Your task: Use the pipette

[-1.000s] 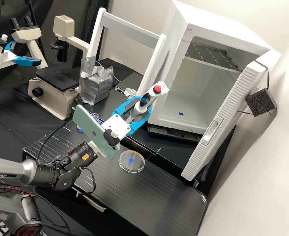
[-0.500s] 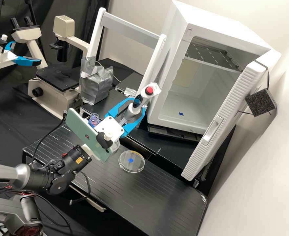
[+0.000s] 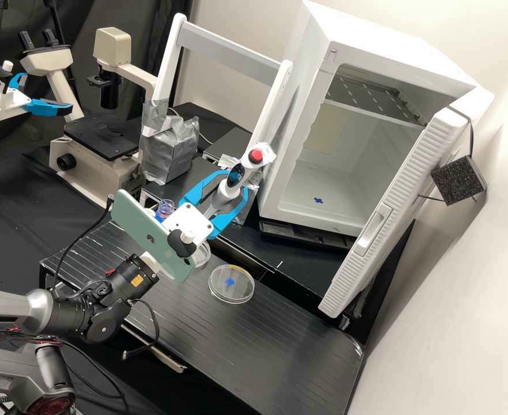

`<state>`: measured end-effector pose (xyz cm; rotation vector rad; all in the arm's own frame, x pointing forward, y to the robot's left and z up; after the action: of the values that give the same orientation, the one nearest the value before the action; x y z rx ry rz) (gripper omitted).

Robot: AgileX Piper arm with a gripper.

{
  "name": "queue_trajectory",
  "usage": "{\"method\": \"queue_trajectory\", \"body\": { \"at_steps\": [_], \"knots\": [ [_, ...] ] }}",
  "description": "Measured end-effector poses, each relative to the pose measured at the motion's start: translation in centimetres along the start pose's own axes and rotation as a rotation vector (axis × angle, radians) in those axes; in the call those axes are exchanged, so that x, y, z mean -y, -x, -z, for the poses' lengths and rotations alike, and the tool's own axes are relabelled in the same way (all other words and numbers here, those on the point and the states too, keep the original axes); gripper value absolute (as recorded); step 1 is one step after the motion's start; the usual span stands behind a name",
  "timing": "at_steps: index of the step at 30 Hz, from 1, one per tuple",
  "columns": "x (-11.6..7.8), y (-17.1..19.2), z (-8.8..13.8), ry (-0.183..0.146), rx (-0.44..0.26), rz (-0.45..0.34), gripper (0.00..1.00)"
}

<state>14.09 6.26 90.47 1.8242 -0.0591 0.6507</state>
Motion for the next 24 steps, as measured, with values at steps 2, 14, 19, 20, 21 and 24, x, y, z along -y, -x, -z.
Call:
{"method": "queue_trajectory", "body": {
  "at_steps": [2, 14, 19, 20, 21, 24],
  "knots": [
    [0.0, 0.0, 0.0, 0.001, 0.000, 0.002, 0.00],
    [0.5, -0.4, -0.1, 0.024, -0.003, 0.057, 0.00],
    [0.9, -2.2, 0.6, 0.088, -0.055, 0.160, 0.00],
    [0.9, -2.5, 0.8, 0.099, -0.067, 0.172, 0.00],
    [0.9, -2.9, 1.1, 0.114, -0.085, 0.186, 0.00],
    [1.0, -3.9, 1.8, 0.144, -0.127, 0.228, 0.00]
  ]
}}
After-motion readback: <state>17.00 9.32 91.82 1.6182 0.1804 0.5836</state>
